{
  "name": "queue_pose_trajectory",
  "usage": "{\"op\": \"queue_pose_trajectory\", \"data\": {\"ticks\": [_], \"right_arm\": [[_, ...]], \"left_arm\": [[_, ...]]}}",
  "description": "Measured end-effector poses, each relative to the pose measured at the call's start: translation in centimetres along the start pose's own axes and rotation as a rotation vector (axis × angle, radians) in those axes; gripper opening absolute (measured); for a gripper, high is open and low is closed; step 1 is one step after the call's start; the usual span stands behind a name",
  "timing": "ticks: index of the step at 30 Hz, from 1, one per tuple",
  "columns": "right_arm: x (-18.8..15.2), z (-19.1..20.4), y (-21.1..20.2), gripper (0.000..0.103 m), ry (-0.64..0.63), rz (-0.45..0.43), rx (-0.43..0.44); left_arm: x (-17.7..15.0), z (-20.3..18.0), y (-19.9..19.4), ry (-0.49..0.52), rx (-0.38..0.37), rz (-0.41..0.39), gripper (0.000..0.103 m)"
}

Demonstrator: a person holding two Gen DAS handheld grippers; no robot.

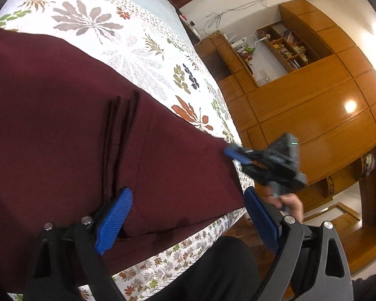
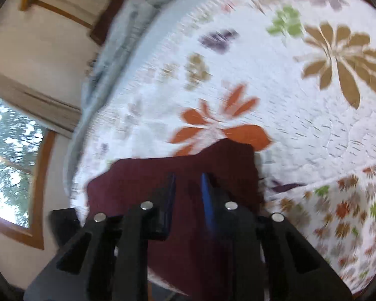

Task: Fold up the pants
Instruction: 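Grasp the edge of the folded maroon pants with the right tool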

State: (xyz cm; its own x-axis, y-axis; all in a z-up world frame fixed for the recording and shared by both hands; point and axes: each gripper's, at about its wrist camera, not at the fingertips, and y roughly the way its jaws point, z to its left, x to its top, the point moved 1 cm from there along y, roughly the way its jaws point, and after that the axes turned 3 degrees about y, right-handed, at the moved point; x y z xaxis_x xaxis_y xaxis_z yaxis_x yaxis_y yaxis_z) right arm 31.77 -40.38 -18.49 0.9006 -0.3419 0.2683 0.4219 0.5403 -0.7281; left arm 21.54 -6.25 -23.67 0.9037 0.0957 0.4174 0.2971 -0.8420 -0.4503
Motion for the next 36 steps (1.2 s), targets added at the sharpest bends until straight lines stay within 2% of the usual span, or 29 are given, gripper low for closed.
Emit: {"op": "queue_pose_trajectory", "data": {"ticks": [1, 2, 3, 4, 7, 8, 10, 11, 13, 15, 20, 23, 26, 32, 36], "right_arm": [[0.2, -0.5, 0.5, 0.000, 0.008, 0.011, -0.020], [0.4, -0.5, 0.4, 0.001, 0.017, 0.022, -0.027], [0.3, 0.0, 0.0, 0.007, 0.007, 0.024, -0.031], [0.3, 1.1, -0.5, 0.023, -0.020, 0.021, -0.040], [0.4, 6.2, -2.3, 0.038, -0.137, 0.025, -0.030], [0.4, 8.0, -2.5, 0.041, -0.181, 0.040, -0.018], [0.2, 12.8, -2.2, 0.072, -0.288, 0.090, 0.019], [0.2, 14.9, -1.6, 0.077, -0.339, 0.123, 0.035], [-0.2, 20.5, 1.0, 0.080, -0.478, 0.230, 0.064], [-1.0, 25.9, 4.2, 0.085, -0.609, 0.332, 0.067], [-5.0, 36.4, 12.3, 0.085, -0.876, 0.531, 0.020], [-7.4, 40.6, 16.6, 0.087, -0.989, 0.623, 0.012], [-8.7, 43.6, 21.1, 0.088, -1.057, 0.696, -0.017], [-9.8, 46.4, 27.3, 0.088, -1.114, 0.794, -0.050], [-9.9, 47.7, 30.4, 0.088, -1.113, 0.847, -0.039]], "left_arm": [[0.1, 0.0, -0.1, -0.009, 0.000, 0.000, 0.091], [0.2, -0.1, -0.4, -0.023, 0.003, 0.001, 0.091], [0.2, -0.3, -1.4, -0.044, 0.004, -0.005, 0.091], [0.2, -0.6, -2.7, -0.055, 0.002, -0.026, 0.091], [-0.9, -0.5, -7.9, -0.115, 0.066, -0.131, 0.091], [-1.9, 0.3, -10.5, -0.176, 0.126, -0.185, 0.091], [-3.6, 1.8, -14.1, -0.273, 0.246, -0.265, 0.091], [-4.8, 2.8, -16.4, -0.336, 0.338, -0.311, 0.091], [-6.5, 4.3, -19.4, -0.440, 0.437, -0.382, 0.091], [-8.1, 5.8, -21.8, -0.540, 0.472, -0.440, 0.091], [-9.4, 9.0, -25.3, -0.655, 0.445, -0.523, 0.091], [-9.6, 11.2, -26.2, -0.729, 0.404, -0.543, 0.091], [-9.0, 13.2, -26.0, -0.781, 0.378, -0.542, 0.091], [-7.9, 16.1, -25.6, -0.821, 0.372, -0.542, 0.091], [-6.9, 16.3, -25.6, -0.793, 0.399, -0.545, 0.092]]}}
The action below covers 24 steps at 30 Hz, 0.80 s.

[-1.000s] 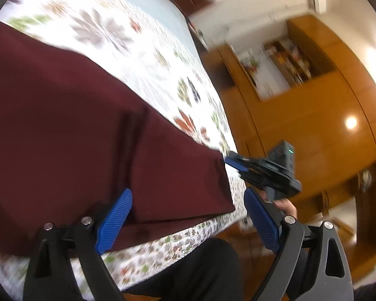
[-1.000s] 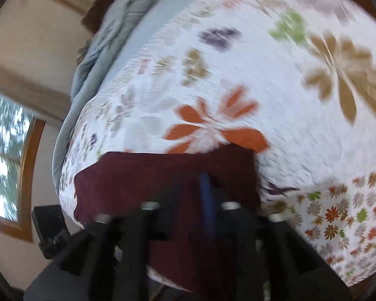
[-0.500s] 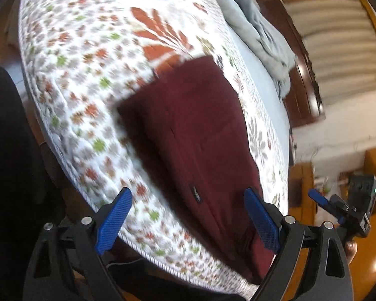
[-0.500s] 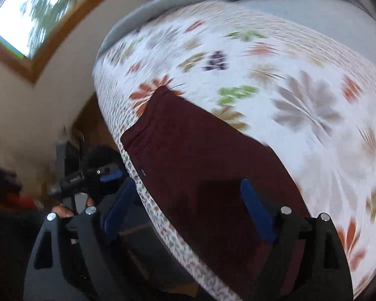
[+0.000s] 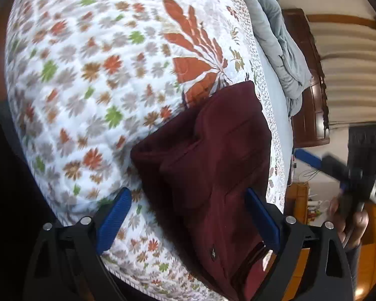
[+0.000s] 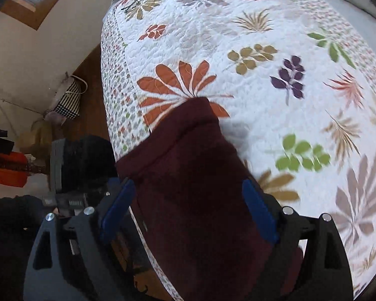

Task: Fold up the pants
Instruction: 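Grasp the edge of the folded maroon pants with the right tool, then grasp the pants bundle with the left tool while the right tool holds it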

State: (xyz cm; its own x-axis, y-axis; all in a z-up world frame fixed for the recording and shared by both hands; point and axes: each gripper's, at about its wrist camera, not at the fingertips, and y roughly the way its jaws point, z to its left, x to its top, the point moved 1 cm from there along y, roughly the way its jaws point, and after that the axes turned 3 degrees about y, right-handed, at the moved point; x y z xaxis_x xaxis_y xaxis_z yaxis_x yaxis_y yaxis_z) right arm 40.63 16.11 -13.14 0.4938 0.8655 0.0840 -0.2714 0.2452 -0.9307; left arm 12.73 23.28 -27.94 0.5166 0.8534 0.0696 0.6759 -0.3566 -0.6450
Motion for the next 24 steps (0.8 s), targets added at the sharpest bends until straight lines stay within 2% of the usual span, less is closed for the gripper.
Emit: {"op": "queue_pose_trajectory", "data": {"ticks": [4, 10, 14, 20, 24], "right_arm": [[2.6, -0.6, 1.6, 0.089, -0.022, 0.058, -0.003], [5.5, -1.4, 4.7, 0.090, -0.072, 0.150, 0.007], [6.5, -1.6, 7.2, 0.090, -0.104, 0.216, 0.034], [7.9, -1.0, 11.3, 0.090, -0.154, 0.318, 0.085], [8.1, -0.5, 12.7, 0.092, -0.183, 0.349, 0.091]], "left_arm": [[1.0, 0.3, 0.2, -0.022, -0.011, -0.010, 0.092], [1.5, 0.5, 0.8, 0.001, -0.050, -0.027, 0.090], [1.0, -0.1, 0.8, 0.052, -0.001, -0.021, 0.089], [1.6, -0.8, 1.5, 0.055, 0.042, 0.009, 0.090], [2.6, -1.5, 2.6, 0.059, 0.049, 0.025, 0.089]]}}
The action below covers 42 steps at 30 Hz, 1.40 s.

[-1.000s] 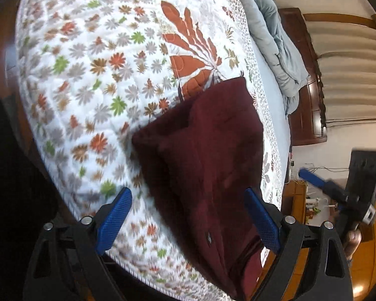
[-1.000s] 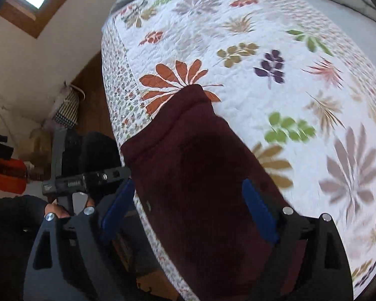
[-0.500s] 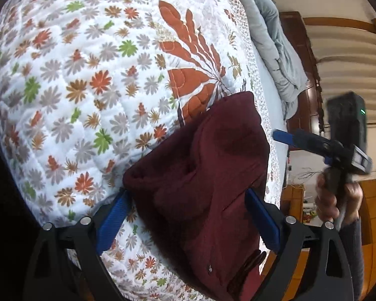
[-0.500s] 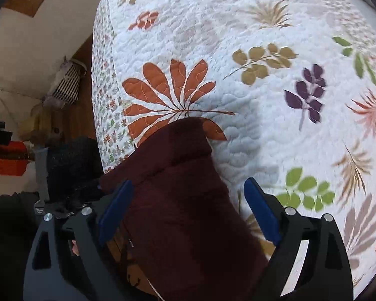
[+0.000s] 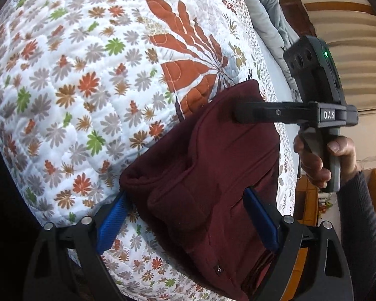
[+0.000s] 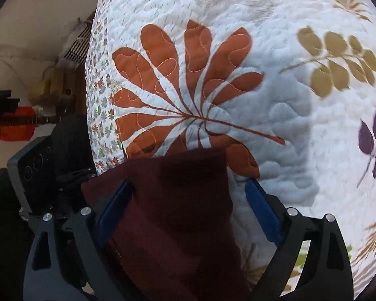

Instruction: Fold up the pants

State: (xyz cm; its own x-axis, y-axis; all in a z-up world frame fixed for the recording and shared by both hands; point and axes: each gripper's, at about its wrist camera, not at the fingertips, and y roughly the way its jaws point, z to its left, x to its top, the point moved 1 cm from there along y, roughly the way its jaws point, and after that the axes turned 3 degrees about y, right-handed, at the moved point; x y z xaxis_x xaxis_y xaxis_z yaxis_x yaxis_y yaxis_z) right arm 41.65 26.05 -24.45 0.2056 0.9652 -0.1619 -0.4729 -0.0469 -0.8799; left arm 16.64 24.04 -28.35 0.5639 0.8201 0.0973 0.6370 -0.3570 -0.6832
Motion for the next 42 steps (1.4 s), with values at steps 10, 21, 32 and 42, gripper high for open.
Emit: {"op": "queue_pose_trajectory", "data": {"ticks": [10, 21, 32, 42], "right_arm": [[-0.4, 0.3, -1.3, 0.032, 0.018, -0.004, 0.032], [-2.9, 3.9, -5.8, 0.019, -0.024, -0.078, -0.082], [-9.4, 8.1, -12.6, 0.017, -0.008, -0.225, -0.213], [-16.9, 10.8, -18.3, 0.013, 0.005, -0.364, -0.321]], "left_arm": [[1.4, 0.1, 0.8, 0.004, 0.022, 0.022, 0.052], [1.5, -3.7, -1.5, 0.161, -0.003, -0.046, 0.037], [0.4, -10.3, -4.9, 0.347, -0.075, -0.111, 0.033], [-3.7, -17.1, -8.0, 0.551, -0.130, -0.155, 0.032]]}}
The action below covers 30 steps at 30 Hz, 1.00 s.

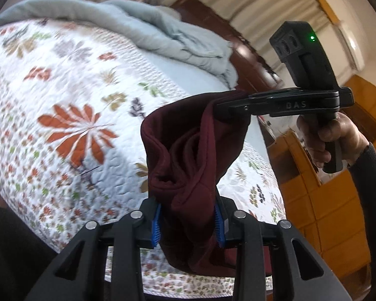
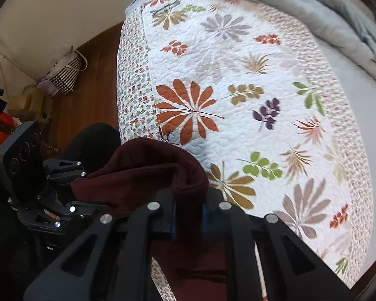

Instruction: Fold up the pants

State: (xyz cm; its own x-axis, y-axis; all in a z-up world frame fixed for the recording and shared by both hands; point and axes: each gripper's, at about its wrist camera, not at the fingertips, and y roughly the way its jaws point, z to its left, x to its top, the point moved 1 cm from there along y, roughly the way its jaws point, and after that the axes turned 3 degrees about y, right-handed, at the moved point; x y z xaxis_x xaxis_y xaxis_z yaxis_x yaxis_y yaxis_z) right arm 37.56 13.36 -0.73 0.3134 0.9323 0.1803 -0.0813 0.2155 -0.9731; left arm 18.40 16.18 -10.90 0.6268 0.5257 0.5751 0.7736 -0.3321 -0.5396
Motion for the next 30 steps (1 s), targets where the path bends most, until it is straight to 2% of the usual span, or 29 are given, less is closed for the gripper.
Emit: {"op": "queue_pose_trajectory", "data": {"ticks": [14, 30], "right_arm": [[-9.4, -0.1, -8.4, 0.012, 0.038, -0.105, -0.146], [-19.6, -1.5, -12.5, 0.012, 0.118, -0.164, -0.260]], "left_arm": [[-1.0, -10.0, -1.2, 0.188, -0.089, 0.002, 0.032], [-4.2, -19.2, 0.0, 0.349, -0.182, 0.059, 0.032]]}}
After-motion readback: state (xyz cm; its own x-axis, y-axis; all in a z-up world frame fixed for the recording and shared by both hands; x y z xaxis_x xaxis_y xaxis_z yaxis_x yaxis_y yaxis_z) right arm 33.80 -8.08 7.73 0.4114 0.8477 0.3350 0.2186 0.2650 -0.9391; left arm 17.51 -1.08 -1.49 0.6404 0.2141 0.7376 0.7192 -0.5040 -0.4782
